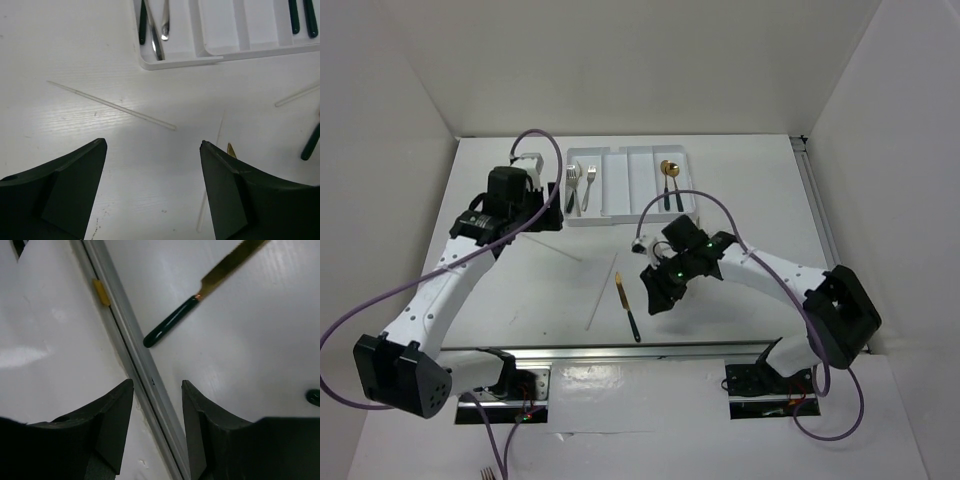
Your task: Sort the eating utensils into containers
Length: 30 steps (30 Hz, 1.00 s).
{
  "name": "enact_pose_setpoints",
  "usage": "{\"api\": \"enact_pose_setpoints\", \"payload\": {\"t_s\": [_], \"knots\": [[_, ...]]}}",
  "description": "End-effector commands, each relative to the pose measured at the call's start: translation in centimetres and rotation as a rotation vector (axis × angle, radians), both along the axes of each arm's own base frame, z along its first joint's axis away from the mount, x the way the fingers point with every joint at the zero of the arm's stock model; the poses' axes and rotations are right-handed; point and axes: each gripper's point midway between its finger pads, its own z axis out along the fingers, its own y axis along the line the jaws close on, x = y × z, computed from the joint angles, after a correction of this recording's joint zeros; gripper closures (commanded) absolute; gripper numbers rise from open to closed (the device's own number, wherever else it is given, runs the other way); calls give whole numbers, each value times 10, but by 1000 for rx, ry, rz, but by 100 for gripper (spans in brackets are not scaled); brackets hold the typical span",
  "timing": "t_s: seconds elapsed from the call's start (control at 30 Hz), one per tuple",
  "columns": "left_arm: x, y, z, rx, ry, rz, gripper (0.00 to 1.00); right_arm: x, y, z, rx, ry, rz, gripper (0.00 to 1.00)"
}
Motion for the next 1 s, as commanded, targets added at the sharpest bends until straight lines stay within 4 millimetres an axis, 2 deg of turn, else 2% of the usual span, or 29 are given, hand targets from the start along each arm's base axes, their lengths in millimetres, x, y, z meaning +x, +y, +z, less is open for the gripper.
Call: {"api": "enact_pose_setpoints", "payload": {"t_s": [0.0,0.03,0.1,0.2,0.3,0.33,0.4,0.47,0.5,0.73,0.87,0.97], "knots": [[0,27,16,51,-35,113,11,-13,7,0,-22,-23,48,49],[-3,31,19,58,-41,124,9,-23,12,-6,-39,-6,85,49],[-4,48,29,72,-75,185,8,-26,20,-8,-43,-1,90,49],[-13,65,38,88,-105,234,5,-23,20,-23,-95,46,54,49],[-19,74,39,94,-115,252,5,-17,22,-40,-163,68,16,49],[-23,74,45,89,-137,254,5,-20,24,-44,-189,73,20,47],[-30,81,37,103,-119,265,5,-21,31,-48,-211,58,16,46],[-35,82,39,99,-134,266,4,-19,43,-45,-205,26,14,45],[-37,86,33,114,-114,270,4,-17,49,-45,-202,17,7,45],[-45,96,31,121,-111,280,4,-12,59,-52,-257,-57,-22,45],[-47,97,33,121,-119,276,4,-1,60,-65,-310,-92,-52,48],[-45,100,35,127,-128,281,3,-10,63,-77,-365,-132,-33,48]]}}
